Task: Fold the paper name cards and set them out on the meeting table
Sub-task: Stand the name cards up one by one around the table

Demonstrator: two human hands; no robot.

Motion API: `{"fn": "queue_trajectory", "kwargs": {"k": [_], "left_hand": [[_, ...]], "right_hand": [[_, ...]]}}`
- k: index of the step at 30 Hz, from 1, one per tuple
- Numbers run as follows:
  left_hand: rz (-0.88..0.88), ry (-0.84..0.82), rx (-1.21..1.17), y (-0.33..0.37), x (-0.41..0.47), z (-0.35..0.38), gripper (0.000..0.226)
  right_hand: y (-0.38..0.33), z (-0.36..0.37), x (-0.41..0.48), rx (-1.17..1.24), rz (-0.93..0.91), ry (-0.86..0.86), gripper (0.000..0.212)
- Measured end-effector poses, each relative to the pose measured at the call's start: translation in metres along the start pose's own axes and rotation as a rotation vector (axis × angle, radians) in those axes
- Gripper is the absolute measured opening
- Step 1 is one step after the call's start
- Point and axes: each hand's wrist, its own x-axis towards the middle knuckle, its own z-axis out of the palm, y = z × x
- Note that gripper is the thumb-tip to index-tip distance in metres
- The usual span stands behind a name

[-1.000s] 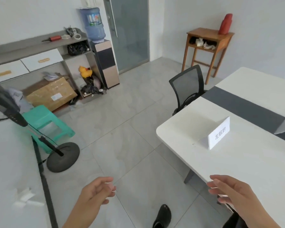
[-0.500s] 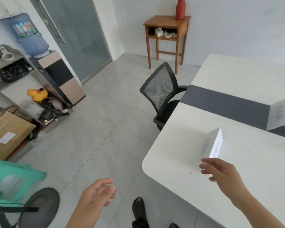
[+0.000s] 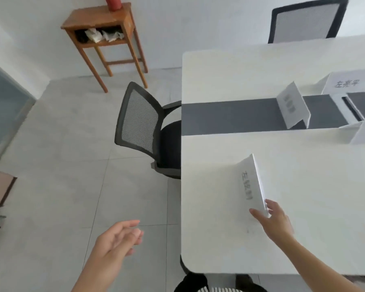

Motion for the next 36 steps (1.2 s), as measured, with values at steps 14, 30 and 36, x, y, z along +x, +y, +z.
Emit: {"fn": "queue_trajectory", "kwargs": {"k": [14,30,36], "left_hand": [[0.316,-0.43,0.208,0.1,0.076,0.049,0.015],[0.589,-1.082,0.273,0.131,-0.108,0.247,0.05],[0.39,-1.368,0.217,0.108,-0.2,0.334,0.046]], "right_hand": [[-0.021,-0.059,-0.078,0.434,-0.146,0.265,0.021],[0.117,-0.184,-0.328,0.892,-0.34,0.531,0.025],[0.202,-0.22,-0.391,1.01,-0.221,0.812,0.025]]}}
